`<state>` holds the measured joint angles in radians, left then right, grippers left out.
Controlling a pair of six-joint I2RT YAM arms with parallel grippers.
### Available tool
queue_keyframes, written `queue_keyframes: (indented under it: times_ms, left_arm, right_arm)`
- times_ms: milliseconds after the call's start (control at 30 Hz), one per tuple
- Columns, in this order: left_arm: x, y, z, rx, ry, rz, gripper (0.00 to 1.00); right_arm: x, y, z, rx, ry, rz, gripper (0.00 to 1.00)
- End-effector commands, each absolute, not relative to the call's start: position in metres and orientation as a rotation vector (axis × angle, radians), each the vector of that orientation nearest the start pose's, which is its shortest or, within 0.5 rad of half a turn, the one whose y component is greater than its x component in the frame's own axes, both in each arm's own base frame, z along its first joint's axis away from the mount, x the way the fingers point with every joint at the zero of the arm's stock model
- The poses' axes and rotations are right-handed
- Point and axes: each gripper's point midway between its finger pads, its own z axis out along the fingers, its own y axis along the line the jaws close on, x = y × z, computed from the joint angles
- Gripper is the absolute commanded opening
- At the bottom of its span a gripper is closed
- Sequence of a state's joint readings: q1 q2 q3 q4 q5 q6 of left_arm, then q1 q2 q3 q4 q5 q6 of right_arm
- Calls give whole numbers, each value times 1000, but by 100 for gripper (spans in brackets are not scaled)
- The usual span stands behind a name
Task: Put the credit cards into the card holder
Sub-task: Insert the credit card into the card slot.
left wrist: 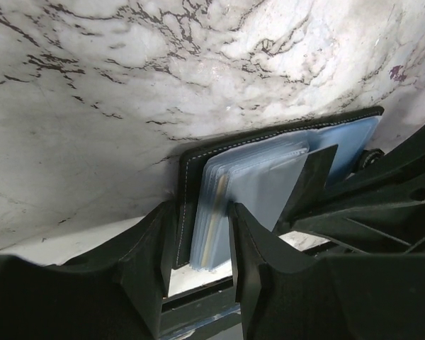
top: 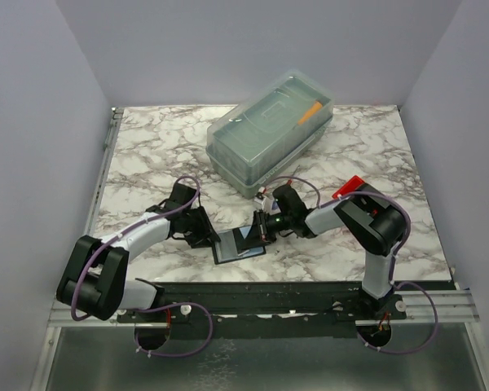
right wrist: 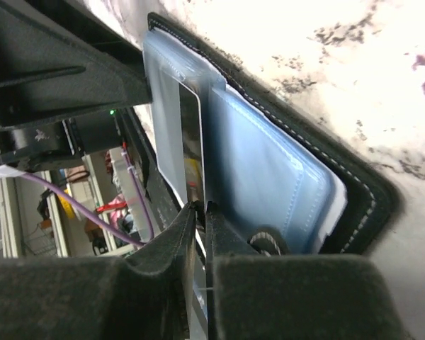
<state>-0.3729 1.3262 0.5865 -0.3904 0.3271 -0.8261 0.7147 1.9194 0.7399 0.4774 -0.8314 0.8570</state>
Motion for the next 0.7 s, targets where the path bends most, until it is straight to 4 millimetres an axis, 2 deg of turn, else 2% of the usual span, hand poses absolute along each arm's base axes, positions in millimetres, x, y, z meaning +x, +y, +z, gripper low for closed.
queue_keyframes:
  times_ms: [0,233,333,400,567,667]
  left_arm:
    - [202,-169,30,-535,2795,-762,40]
    - [201,-169,30,-545,2793,-756,42]
    - [202,-169,32,-562,2786,-759,68]
    - [201,-170,36,-585,2772,-781,76]
    - [204,-167,53,-632,2724,-781,75]
    - [207,-157,55,-670,2701,-715,64]
  right_arm:
    - [195,353,21,-268,2636,1461,16]
    - [201,331,34,-238,2692,1213,35]
    - [201,331,38,-262,2682,1214,38]
    - [202,334,36,-273,2685,1215,38]
    - [208,344,34,-292,2676,1221,38]
    - [209,347,31,-298,2682,1213,37]
